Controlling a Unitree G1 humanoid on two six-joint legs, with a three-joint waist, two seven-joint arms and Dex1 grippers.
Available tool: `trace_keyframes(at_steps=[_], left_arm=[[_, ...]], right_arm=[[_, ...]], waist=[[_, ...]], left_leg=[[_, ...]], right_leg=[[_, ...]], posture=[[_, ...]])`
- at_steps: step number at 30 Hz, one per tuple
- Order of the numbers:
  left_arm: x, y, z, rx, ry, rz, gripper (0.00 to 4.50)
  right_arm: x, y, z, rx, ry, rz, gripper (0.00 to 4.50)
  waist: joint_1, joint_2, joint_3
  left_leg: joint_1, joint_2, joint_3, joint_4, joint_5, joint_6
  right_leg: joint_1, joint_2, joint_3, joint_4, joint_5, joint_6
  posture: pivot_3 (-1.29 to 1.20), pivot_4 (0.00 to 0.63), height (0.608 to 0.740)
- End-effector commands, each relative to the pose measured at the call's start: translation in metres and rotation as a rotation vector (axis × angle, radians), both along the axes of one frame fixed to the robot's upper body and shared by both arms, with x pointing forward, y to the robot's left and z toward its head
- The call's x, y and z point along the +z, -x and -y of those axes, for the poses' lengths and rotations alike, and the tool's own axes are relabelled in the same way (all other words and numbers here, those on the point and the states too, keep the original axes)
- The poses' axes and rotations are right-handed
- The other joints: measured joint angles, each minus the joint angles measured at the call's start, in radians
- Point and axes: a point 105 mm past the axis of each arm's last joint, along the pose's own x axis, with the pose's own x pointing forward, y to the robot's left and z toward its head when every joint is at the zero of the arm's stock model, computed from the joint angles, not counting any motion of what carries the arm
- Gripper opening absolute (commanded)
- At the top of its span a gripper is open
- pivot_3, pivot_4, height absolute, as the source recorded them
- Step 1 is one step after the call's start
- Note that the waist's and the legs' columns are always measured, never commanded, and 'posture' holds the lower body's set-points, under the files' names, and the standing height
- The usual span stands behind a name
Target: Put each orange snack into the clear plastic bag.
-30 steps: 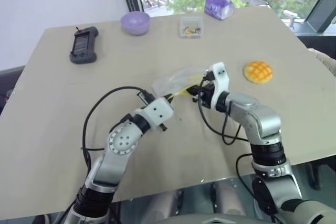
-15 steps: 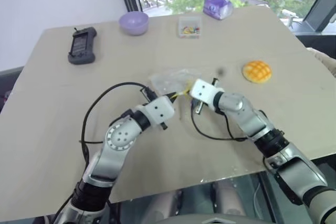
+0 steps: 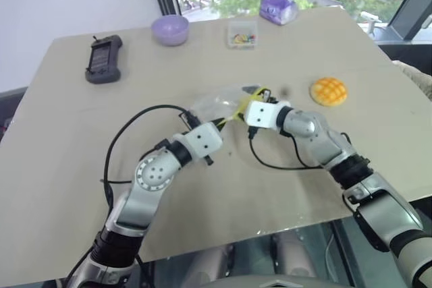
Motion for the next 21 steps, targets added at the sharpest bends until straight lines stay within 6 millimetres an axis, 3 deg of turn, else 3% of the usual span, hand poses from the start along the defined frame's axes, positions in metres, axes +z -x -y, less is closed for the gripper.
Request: trace_keyframes(at_steps=[1,9,13,21], left_arm=[[0.009,0.002,-0.001,-0.001,0.012,0.043,0.0],[0.01,0.001,0.0,0.007,0.019,0.045,0.0],[0.01,0.001,-0.002,0.034,0.026,0.047,0.0],[0.01,-0.004,-0.014,0.127,0.05,0.058,0.0]], right_arm=[[0.021,0.003,-0.002,0.023,-0.046,0.061,4.45],[0.018,0.008,-0.002,0.046,-0.022,0.046,4.45],[0.023,0.021,0.005,0.108,0.008,0.02,4.45],[0.039,0.05,0.036,0.19,-0.132,-0.285,4.45]], waist=[[-0.002,0.0,0.0],[-0.004,0.0,0.0],[-0.002,0.0,0.0],[0.002,0.0,0.0]], left_leg=[[0.0,0.0,0.0,0.0,0.0,0.0],[0.0,0.0,0.0,0.0,0.0,0.0],[0.0,0.0,0.0,0.0,0.0,0.0],[0.0,0.0,0.0,0.0,0.0,0.0]], right_leg=[[0.0,0.0,0.0,0.0,0.0,0.0],[0.0,0.0,0.0,0.0,0.0,0.0],[0.0,0.0,0.0,0.0,0.0,0.0],[0.0,0.0,0.0,0.0,0.0,0.0]], posture=[[0.0,0.15,0.736],[0.0,0.15,0.736],[0.0,0.15,0.736],[0.0,0.15,0.736]])
